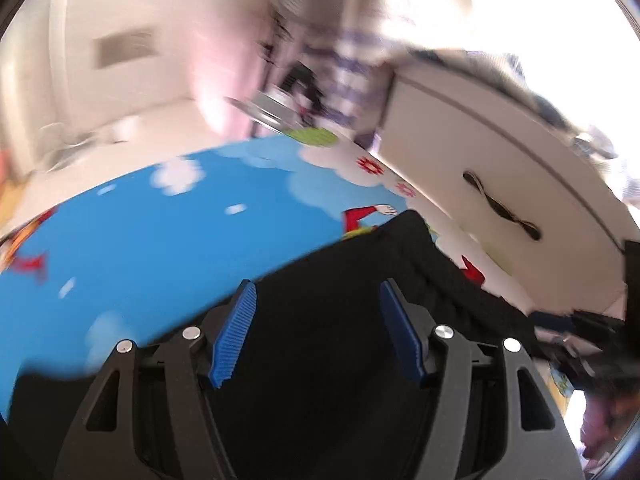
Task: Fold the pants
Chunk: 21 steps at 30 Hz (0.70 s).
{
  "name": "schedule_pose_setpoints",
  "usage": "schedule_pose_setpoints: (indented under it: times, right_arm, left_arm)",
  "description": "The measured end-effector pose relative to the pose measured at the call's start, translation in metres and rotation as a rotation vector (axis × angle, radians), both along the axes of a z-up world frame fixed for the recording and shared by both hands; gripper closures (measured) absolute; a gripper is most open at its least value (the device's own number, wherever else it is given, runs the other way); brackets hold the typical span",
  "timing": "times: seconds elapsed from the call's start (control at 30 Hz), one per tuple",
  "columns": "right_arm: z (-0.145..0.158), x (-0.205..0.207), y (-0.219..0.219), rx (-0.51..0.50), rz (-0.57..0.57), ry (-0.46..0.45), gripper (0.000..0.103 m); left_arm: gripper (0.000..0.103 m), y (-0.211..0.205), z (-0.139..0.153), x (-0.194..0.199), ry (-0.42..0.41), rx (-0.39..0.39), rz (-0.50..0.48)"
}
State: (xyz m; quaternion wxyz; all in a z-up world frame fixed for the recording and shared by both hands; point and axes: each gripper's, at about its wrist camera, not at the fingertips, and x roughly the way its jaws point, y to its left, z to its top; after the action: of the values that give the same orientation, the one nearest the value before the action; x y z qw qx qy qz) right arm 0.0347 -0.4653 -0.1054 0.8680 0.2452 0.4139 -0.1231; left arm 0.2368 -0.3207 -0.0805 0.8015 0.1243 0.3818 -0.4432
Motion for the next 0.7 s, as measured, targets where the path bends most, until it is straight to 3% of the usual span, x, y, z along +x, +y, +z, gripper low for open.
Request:
schedule_pose_setpoints:
  times: [0.03,0.1,0.17,0.2,0.27,0.37,0.47,0.63,0.67,0.7]
  right_arm:
    - [0.000,0.002,0.001,-0.013,0.013,0.004,0.040]
    - [-0.005,0.006,0.001,-0.033,0.024,0.013,0.041]
    - [-0.006,0.016,-0.002,-0.015,0.043,0.006,0.046]
    - [-0.006,0.022,-0.002,-0.007,0.060,-0.001,0.055]
    - [-0.004,0.030,-0.001,-0.006,0.079,-0.005,0.059]
    - [0.000,0.039,0.001,-0.033,0.096,0.001,0.072]
    - [-0.004,0.039,-0.004,-0.037,0.065,0.029,0.071]
    - [-0.003,0.036,0.003,-0.223,0.039,0.090,0.071]
    - [0.000,0.035,0.004,-0.247,0.030,0.094,0.069]
    - [0.009,0.032,0.009,-0.286,0.009,0.084,0.058]
  left_arm:
    - [0.039,-0.025,-0.007,0.004,-0.026,0.069,-0.061]
    - [0.038,-0.053,-0.025,0.010,-0.070,0.197,-0.095]
    - [0.035,-0.061,-0.033,0.022,-0.023,0.197,-0.066]
    - [0.035,-0.060,-0.032,0.025,-0.021,0.194,-0.050]
    - [0.038,-0.052,-0.022,0.021,-0.039,0.161,-0.009]
    - [0.040,-0.027,-0.003,0.006,0.022,0.032,-0.031]
    - [0.040,-0.001,0.002,-0.002,0.039,-0.011,-0.006]
    - [0.040,0.081,0.005,-0.023,0.100,-0.148,0.132]
    - [0.040,0.098,0.004,-0.030,0.101,-0.159,0.155]
    - [0.043,0.116,0.003,-0.039,0.103,-0.167,0.178]
